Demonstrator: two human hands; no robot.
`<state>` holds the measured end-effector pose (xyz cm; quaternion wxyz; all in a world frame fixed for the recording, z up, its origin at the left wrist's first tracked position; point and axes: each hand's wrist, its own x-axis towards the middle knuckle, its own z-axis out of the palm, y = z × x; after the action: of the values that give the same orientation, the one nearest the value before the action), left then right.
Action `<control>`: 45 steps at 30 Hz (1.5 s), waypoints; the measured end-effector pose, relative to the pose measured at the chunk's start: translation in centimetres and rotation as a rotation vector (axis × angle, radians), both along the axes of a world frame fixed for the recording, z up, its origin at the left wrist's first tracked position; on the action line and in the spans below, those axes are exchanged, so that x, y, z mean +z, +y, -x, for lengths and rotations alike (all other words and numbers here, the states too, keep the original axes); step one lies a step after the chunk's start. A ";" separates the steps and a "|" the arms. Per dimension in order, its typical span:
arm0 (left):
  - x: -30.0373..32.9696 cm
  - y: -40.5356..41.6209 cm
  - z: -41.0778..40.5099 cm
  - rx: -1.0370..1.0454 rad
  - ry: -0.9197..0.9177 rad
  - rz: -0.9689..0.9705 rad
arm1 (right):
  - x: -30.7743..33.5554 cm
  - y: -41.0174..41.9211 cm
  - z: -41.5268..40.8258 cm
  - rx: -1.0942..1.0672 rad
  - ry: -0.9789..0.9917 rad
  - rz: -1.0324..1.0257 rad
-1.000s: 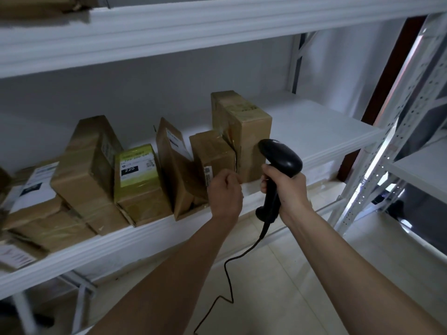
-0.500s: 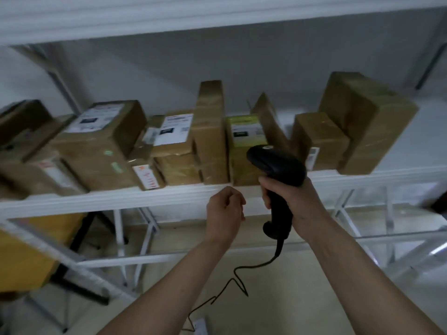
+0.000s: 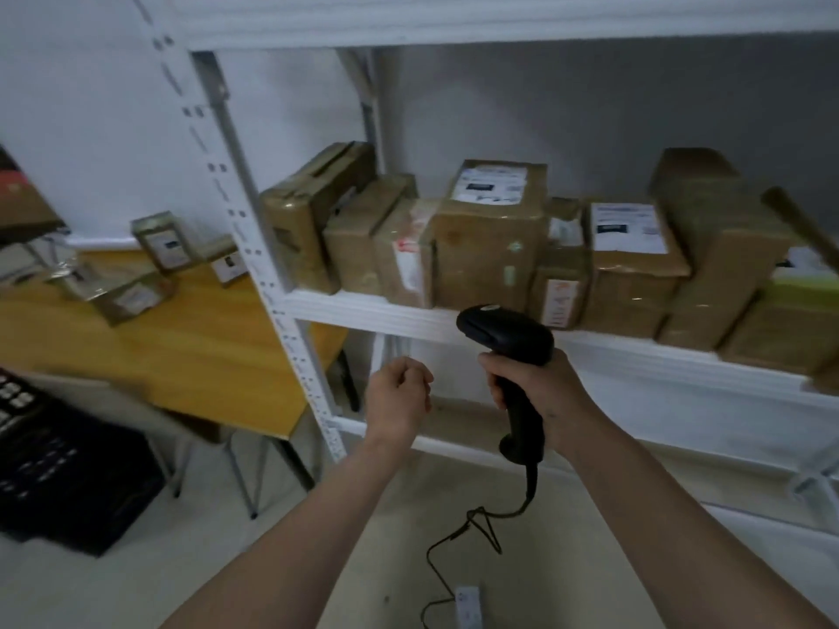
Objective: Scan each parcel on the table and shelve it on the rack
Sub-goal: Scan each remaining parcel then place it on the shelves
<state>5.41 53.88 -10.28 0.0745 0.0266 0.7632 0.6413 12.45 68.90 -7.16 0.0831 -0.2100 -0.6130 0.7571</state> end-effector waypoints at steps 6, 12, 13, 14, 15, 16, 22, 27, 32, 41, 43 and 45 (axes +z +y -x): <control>1.3 -11.6 5.7 0.069 0.024 0.081 | -0.4 -10.4 6.2 0.041 -0.015 -0.001; 2.3 -20.7 8.5 0.128 -0.043 0.048 | -0.3 -19.8 10.8 0.125 -0.013 0.013; 2.3 -21.8 8.9 0.137 -0.059 0.042 | -0.3 -20.9 11.4 0.139 -0.015 0.016; 2.2 -22.8 9.3 0.155 -0.071 0.037 | -0.5 -21.9 12.0 0.156 -0.016 0.016; 2.1 -23.8 9.8 0.178 -0.080 0.032 | -0.6 -22.8 12.7 0.173 -0.018 0.014; 1.9 -24.7 10.2 0.201 -0.089 0.025 | -0.7 -23.6 13.3 0.186 -0.025 0.013; 1.1 -29.6 12.5 0.273 -0.123 0.024 | -1.7 -27.8 18.3 0.254 -0.056 0.033; 1.1 -33.4 17.0 0.304 -0.094 0.075 | -2.2 -31.7 23.7 0.300 -0.038 0.050; 1.0 -35.3 24.8 0.311 -0.063 0.093 | -2.4 -33.5 30.5 0.348 -0.050 0.031; 1.0 -36.8 36.9 0.344 -0.076 0.077 | -1.4 -35.7 42.9 0.391 -0.100 0.060; 0.7 -37.8 38.5 0.373 -0.091 0.090 | -1.1 -36.7 44.7 0.414 -0.109 0.067; 0.7 -38.8 40.3 0.386 -0.103 0.092 | -0.7 -37.7 46.2 0.449 -0.112 0.076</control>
<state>-34.86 15.08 -9.63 -0.0098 -0.1562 0.7777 0.6089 -33.76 31.17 -7.88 -0.1297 -0.1131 -0.6188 0.7664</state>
